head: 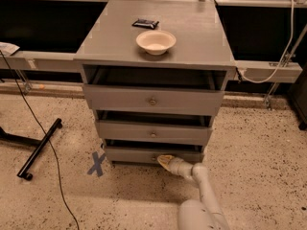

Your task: Close bottom drawer

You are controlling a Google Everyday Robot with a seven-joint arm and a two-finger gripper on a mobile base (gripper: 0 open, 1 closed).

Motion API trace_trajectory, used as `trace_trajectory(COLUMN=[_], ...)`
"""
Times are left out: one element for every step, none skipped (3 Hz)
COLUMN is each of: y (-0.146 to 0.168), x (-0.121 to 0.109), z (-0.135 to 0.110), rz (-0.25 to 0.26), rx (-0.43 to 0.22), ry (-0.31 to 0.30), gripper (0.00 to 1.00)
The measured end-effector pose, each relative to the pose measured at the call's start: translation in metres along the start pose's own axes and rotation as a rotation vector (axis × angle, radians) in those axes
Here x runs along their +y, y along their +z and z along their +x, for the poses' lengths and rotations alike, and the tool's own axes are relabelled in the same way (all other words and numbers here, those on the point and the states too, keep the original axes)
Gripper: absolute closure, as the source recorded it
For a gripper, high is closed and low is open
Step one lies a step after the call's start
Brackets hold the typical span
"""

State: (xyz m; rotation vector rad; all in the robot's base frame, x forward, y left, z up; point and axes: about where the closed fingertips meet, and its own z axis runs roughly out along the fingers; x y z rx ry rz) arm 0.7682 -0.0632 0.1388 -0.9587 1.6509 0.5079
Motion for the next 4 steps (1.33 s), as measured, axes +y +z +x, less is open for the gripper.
trace_trajectory(y=[0.005, 0.005, -0.001, -0.02], x=[-0.007, -0.007, -0.003, 0.0], z=[0.001, 0.001, 0.005, 0.012], rz=[0.028, 0.028, 0.027, 0.033], rx=[0.012, 0.012, 0.001, -0.038], ry=[-0.006, -0.006, 0.011, 0.085], gripper=[1.0, 1.0, 1.0, 1.0])
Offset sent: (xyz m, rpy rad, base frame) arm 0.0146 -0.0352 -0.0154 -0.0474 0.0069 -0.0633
